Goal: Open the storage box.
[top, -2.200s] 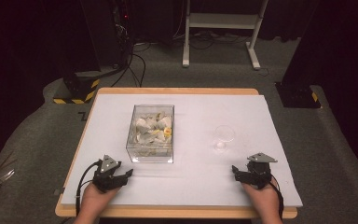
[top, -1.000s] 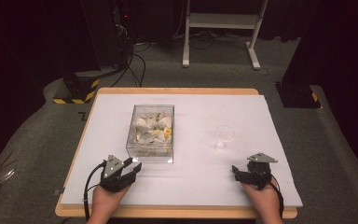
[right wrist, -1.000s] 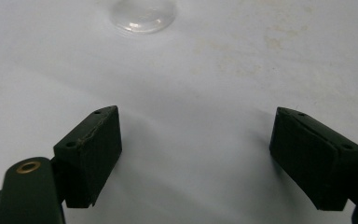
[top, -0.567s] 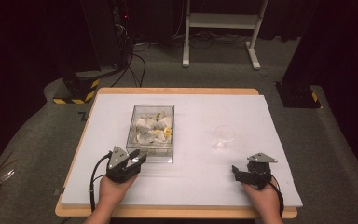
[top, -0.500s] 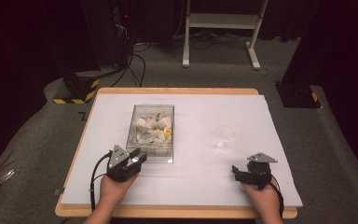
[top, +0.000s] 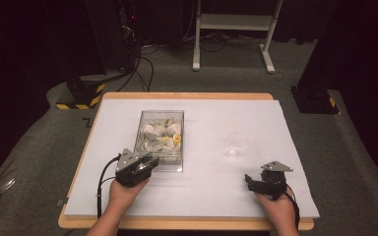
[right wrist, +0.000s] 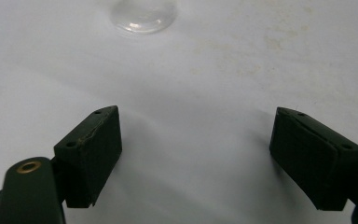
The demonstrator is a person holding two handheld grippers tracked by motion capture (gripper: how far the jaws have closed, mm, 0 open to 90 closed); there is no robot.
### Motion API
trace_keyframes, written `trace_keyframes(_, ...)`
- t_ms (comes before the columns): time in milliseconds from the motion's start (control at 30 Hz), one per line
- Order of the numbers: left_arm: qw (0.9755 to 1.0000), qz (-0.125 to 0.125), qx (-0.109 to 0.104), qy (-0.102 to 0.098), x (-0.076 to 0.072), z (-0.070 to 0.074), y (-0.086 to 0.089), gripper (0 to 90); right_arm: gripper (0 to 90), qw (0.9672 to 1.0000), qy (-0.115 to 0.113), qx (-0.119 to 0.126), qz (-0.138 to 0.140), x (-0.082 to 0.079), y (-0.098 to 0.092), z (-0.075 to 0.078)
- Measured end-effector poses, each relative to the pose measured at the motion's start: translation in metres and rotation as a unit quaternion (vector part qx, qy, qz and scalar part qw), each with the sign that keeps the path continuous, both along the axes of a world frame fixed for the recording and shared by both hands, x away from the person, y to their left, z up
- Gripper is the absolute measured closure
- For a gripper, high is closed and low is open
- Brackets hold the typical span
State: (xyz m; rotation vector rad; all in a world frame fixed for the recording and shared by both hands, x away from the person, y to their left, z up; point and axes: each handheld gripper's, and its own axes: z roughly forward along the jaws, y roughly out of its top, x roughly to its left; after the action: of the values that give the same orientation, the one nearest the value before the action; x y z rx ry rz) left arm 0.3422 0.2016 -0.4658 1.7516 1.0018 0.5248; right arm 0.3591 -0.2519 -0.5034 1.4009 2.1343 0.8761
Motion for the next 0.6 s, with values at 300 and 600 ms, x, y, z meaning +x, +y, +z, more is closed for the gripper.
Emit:
trace_keyframes(300, 0.9998, -0.016, -0.008, -0.003, -0.0001, -0.0024, 0.0081, 70.2, 16.8, 1.0, 0.0, 0.0, 0.0, 0.0, 0.0, 0.0)
trace_keyframes(600, 0.9996, -0.025, -0.01, -0.001, 0.0026, -0.003, 0.0084, 70.1, 16.8, 1.0, -0.001, 0.0, 0.001, 0.0001, -0.0002, 0.0)
